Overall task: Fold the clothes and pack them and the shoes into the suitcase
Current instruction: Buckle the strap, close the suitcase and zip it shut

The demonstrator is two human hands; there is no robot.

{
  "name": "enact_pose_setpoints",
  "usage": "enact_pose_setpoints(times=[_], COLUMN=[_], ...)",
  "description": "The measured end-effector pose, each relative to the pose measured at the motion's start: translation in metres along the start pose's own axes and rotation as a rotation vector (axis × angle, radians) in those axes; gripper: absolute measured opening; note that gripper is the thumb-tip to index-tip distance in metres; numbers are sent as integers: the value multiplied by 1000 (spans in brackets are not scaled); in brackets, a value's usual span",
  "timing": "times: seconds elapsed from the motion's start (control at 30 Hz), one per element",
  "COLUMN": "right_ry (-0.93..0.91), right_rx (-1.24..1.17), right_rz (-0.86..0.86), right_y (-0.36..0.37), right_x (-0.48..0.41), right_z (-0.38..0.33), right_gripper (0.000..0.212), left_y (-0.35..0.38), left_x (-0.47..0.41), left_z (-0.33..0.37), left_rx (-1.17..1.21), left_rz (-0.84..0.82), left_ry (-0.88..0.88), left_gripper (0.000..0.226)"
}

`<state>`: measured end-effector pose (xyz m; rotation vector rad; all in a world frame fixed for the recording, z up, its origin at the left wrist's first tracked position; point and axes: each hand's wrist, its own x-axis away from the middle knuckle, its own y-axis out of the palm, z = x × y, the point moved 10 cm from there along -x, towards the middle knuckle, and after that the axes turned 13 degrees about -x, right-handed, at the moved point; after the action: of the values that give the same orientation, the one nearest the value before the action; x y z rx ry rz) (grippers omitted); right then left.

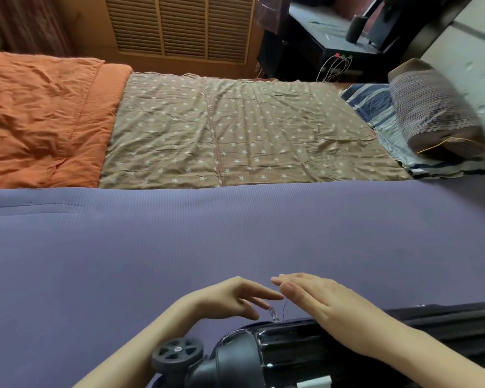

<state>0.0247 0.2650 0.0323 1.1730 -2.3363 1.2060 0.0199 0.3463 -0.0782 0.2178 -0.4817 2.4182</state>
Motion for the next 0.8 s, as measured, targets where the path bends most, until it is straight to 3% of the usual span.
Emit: enact_pose_setpoints(times=[0.17,0.3,0.43,0.8], right_ry=[7,-7,-10,-99], right_rx=[-21,-40,-24,242], right_rz=[40,19,-18,-273], right_y=[-3,0,5,46], right_x=[3,1,1,23], right_z=[-2,-3,-7,-46], right_gripper=[53,55,58,76], left_y=[10,4,-8,-26], left_x=[-9,-2,9,79], left_z=[8,0,-5,-27], left_rx=[22,43,90,-2], left_rz=[-1,141,304,564], left_ry=[81,73,100,41], left_gripper=[41,16,7,25])
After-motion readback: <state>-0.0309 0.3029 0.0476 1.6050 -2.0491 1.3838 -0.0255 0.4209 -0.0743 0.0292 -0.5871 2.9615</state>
